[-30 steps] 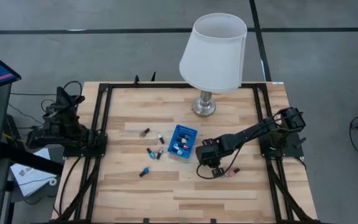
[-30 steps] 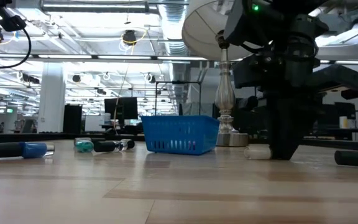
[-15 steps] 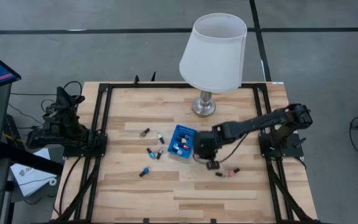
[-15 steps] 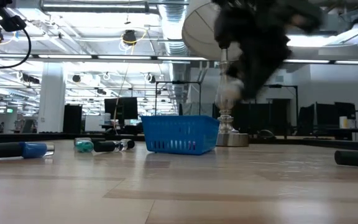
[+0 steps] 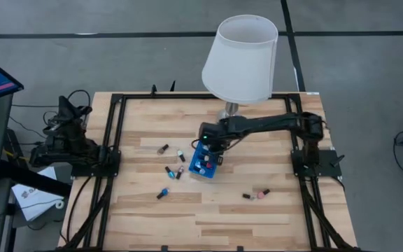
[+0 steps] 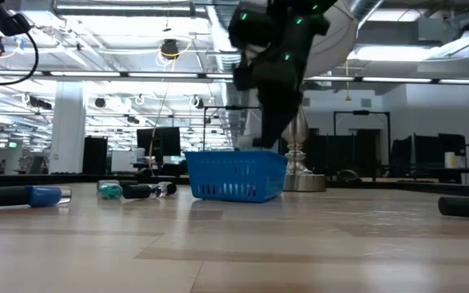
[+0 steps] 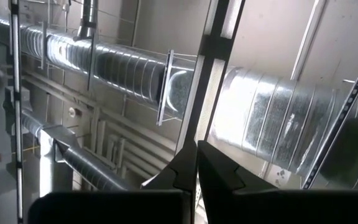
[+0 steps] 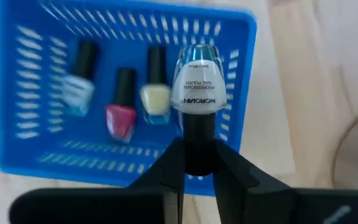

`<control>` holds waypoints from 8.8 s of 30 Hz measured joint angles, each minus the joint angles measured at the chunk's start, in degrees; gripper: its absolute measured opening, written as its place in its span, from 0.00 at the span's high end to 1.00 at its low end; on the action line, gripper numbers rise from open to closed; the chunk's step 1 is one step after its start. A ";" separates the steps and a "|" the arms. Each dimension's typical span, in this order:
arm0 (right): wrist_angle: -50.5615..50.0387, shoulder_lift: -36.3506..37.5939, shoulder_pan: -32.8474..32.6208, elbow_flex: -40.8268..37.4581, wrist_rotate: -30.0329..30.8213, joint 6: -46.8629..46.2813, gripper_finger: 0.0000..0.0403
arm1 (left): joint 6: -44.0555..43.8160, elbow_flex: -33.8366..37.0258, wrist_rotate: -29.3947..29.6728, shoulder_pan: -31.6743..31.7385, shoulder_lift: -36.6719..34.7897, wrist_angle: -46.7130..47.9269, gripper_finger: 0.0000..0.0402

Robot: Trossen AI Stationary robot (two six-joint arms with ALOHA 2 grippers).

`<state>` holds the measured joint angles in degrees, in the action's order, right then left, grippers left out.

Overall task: Pick & Place Nail Polish
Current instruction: Put the white nail polish into the blue basket, then put the right clear nail polish into the blue basket, then put the light pink nail polish into the blue basket

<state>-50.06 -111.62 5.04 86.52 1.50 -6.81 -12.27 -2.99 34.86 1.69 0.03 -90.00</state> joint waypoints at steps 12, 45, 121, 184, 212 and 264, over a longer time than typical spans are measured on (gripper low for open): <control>-2.38 -4.06 0.31 3.37 0.04 2.10 0.89 | 3.35 -0.23 -0.02 0.00 0.00 0.00 0.98; -1.20 -4.04 0.72 3.36 -0.51 2.90 0.82 | 2.97 -0.23 0.10 0.00 0.00 0.00 0.98; 0.36 13.80 -26.75 -19.83 -4.62 -31.74 0.56 | 1.27 -0.28 0.06 0.00 -0.02 0.02 0.98; 12.29 -1.02 -4.48 0.96 -0.26 -4.64 0.89 | 0.83 -0.28 -0.01 0.00 -0.02 0.04 0.98; 0.23 9.75 -4.12 1.90 -1.46 -5.76 0.42 | 0.00 -0.28 0.09 0.00 -0.02 0.00 0.98; 11.74 21.93 -37.82 -45.79 -7.21 -39.29 0.76 | -0.04 -0.28 0.06 0.00 -0.01 0.00 0.98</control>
<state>-38.32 -89.69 -32.77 40.73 -5.72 -46.10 -12.32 -3.27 34.92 1.69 0.03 -90.00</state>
